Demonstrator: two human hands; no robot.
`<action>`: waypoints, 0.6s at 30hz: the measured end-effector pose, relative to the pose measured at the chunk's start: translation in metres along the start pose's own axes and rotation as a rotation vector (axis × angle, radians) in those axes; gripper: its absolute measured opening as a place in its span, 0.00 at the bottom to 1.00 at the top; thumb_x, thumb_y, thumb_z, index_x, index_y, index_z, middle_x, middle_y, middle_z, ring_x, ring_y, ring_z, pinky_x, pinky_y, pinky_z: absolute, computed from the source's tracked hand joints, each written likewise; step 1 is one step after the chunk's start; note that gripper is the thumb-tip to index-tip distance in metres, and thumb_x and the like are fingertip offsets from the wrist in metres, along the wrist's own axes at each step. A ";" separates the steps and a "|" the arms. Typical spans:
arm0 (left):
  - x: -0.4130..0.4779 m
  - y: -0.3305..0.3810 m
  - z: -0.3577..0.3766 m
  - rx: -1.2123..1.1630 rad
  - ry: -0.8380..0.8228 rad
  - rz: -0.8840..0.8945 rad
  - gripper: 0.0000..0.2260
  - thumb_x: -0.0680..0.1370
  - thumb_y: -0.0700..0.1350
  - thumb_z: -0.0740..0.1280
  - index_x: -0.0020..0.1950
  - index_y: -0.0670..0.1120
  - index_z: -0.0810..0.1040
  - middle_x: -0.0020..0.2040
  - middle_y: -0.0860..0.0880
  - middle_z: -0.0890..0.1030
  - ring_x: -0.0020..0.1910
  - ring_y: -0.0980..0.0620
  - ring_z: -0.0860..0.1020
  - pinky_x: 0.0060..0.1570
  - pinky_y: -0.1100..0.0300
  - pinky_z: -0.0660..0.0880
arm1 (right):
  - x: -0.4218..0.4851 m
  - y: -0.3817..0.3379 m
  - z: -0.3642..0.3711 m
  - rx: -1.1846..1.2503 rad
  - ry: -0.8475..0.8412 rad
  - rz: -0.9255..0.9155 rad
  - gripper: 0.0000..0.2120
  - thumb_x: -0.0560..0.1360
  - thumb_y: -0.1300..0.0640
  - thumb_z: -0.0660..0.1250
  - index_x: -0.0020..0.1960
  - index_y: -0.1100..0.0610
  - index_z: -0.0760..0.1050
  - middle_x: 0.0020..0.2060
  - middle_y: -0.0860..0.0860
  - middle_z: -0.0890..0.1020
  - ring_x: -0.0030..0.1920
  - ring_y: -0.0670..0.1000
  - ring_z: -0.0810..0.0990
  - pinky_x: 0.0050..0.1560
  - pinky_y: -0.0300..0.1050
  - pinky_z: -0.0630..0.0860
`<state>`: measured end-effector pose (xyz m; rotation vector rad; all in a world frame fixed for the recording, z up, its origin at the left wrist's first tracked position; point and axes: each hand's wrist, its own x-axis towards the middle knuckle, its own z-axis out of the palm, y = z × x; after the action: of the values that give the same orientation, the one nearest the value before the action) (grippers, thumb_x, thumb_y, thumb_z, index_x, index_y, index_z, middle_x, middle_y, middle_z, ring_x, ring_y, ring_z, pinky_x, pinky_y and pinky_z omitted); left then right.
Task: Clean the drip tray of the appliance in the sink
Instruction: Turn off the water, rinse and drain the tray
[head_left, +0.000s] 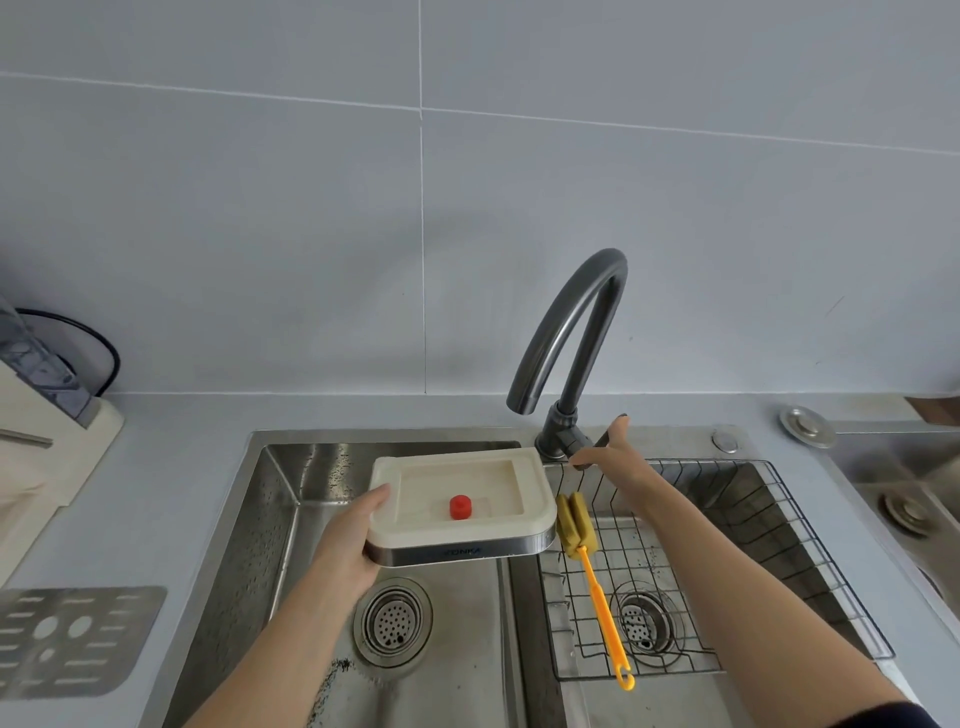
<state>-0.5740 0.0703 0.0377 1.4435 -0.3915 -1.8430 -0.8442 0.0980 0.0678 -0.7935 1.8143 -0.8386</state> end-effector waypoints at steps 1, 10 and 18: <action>-0.001 0.001 0.000 0.001 -0.001 0.004 0.02 0.76 0.40 0.65 0.44 0.42 0.73 0.44 0.42 0.78 0.43 0.45 0.77 0.48 0.49 0.74 | -0.002 0.000 -0.001 0.002 -0.003 -0.005 0.47 0.73 0.64 0.66 0.73 0.56 0.30 0.76 0.59 0.46 0.75 0.61 0.50 0.72 0.56 0.53; -0.013 0.015 -0.012 0.016 -0.050 0.085 0.02 0.77 0.41 0.63 0.48 0.44 0.75 0.46 0.42 0.79 0.45 0.45 0.77 0.44 0.50 0.75 | -0.054 0.012 0.039 0.008 -0.297 -0.141 0.67 0.55 0.36 0.74 0.74 0.53 0.31 0.76 0.48 0.47 0.75 0.49 0.50 0.73 0.50 0.54; -0.030 0.023 -0.021 0.048 -0.116 0.155 0.12 0.78 0.43 0.62 0.60 0.44 0.74 0.54 0.42 0.79 0.52 0.44 0.77 0.50 0.50 0.75 | -0.063 0.020 0.063 -0.040 -0.358 -0.468 0.47 0.58 0.55 0.79 0.69 0.47 0.56 0.61 0.49 0.71 0.64 0.50 0.73 0.62 0.52 0.75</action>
<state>-0.5438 0.0809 0.0671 1.3031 -0.5921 -1.8065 -0.7680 0.1476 0.0619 -1.3339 1.3495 -0.8843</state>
